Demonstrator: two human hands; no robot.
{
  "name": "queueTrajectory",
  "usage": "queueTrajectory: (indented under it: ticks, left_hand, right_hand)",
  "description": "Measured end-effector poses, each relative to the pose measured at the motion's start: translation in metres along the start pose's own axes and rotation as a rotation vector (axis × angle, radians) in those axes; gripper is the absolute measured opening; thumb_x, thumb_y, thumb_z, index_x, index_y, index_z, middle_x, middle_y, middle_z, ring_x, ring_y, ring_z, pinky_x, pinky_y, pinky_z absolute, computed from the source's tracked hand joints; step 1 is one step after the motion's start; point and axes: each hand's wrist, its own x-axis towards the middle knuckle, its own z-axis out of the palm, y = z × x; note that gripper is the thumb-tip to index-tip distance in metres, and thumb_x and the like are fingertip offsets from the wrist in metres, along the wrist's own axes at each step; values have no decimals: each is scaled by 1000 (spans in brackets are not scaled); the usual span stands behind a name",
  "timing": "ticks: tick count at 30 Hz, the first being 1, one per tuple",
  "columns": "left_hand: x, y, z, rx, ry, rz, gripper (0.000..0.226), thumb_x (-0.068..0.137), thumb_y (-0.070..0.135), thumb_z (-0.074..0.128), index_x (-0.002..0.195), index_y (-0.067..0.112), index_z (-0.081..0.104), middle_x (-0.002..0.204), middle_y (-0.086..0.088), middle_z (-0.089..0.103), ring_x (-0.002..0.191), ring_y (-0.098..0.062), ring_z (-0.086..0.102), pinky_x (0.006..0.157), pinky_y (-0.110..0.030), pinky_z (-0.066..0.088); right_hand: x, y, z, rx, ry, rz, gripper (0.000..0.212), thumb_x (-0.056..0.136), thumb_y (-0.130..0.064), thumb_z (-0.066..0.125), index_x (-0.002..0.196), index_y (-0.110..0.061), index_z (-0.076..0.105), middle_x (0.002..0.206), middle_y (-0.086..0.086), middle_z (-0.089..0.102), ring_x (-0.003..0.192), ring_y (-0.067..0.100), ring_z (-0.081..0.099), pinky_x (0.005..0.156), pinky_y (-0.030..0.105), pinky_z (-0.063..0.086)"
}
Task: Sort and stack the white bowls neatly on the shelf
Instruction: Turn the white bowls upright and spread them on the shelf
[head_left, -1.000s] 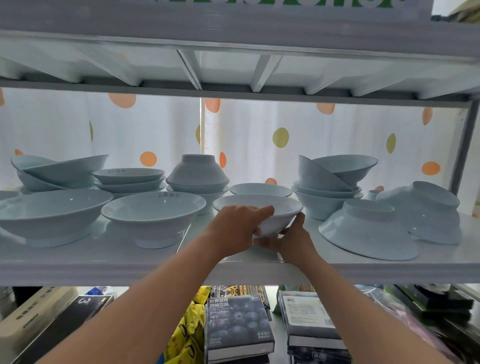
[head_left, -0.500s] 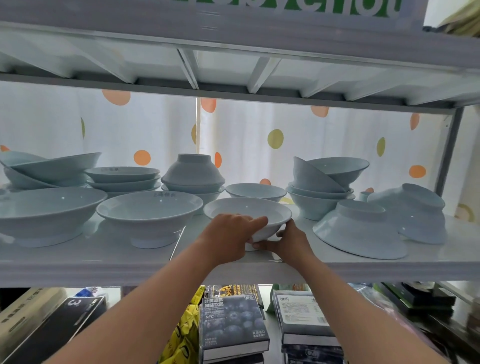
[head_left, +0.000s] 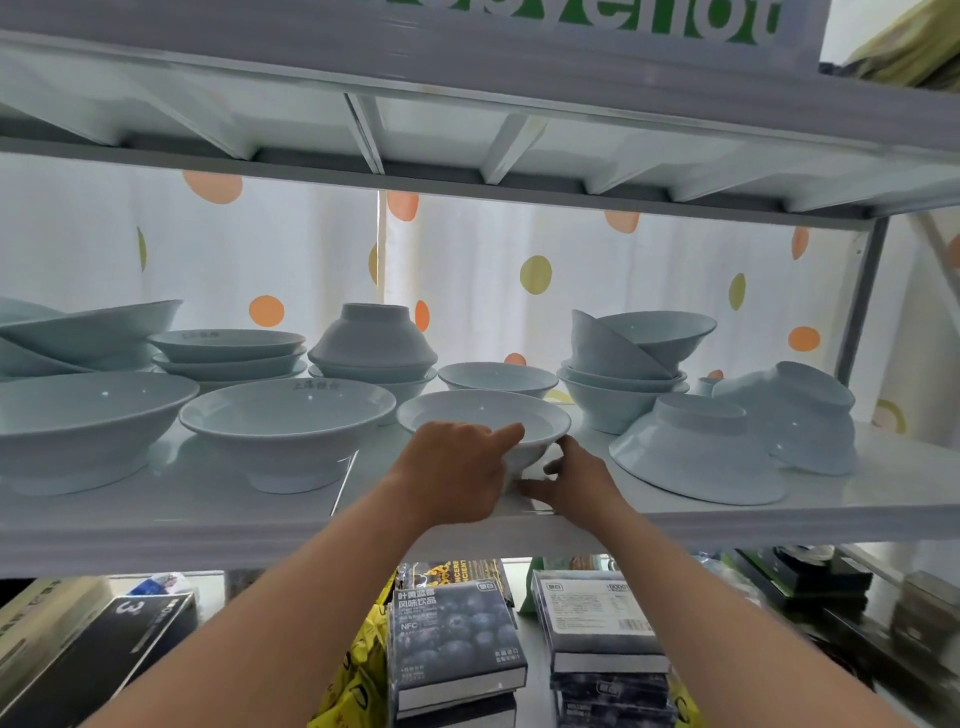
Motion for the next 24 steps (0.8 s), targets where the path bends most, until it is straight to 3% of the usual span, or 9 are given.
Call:
queueTrajectory:
  ticks: [3,5,8,11,13,16,18,20,24]
  left_hand:
    - [4,10,2,56,135,-38,40,80,49,43,103,19,56,61,-4,64,53,-27,62,51,-27,40]
    - [12,20,3,59,198,-100,50,79,55,41,108,18,57,67,-7,66,61,-28,62,59,-32,46]
    - [29,39,-2,84,334,-96,43,79,45,47,102,12,63,81,-10,67,77,-30,61,70,-38,48]
    - [50,69,3,84,437,-38,28,79,34,52,91,12,64,78,-7,64,72,-28,57,65,-35,44]
    - [65,92,12,1,392,-101,26,80,33,48,85,13,63,73,-5,62,68,-26,57,61,-33,43]
    - [89,122,32,-232,148,-418,27,86,38,43,89,17,59,82,-2,65,77,-24,58,66,-32,43]
    - [105,131,52,-388,-22,-651,30,89,42,41,97,19,58,94,-2,67,88,-23,57,70,-31,41]
    - [120,140,71,-441,-143,-763,34,90,42,38,105,19,58,105,-3,67,95,-24,55,73,-32,40]
    - [143,155,92,-472,-213,-912,39,90,41,36,115,17,55,118,-7,63,106,-29,53,83,-36,42]
  right_hand:
    - [-3,7,-9,-92,14,-21,59,84,-22,64,138,-15,41,124,11,60,110,23,57,85,29,46]
    - [-3,14,-21,-160,36,-49,49,87,-12,55,135,-11,46,126,12,59,115,25,55,93,29,43]
    - [1,28,-44,-218,147,-138,38,86,-4,50,123,-7,59,120,14,64,111,26,58,95,26,41]
    - [11,49,-73,-243,334,-224,29,82,-7,58,110,-5,66,111,15,67,106,30,59,93,28,40]
    - [22,68,-98,-274,435,-213,30,78,-18,65,106,-7,66,108,16,66,105,33,56,93,33,39]
    - [38,98,-137,-347,504,-91,51,74,-41,69,115,-13,60,119,17,58,112,35,48,94,39,39]
    - [46,114,-155,-325,445,15,67,71,-53,69,126,-19,51,131,17,45,121,37,39,97,42,38]
    - [56,130,-168,-251,323,73,80,67,-63,68,133,-25,43,136,18,37,126,39,34,101,43,35]
    - [76,153,-173,-41,157,36,101,53,-78,65,136,-29,35,137,15,43,126,35,40,103,44,39]
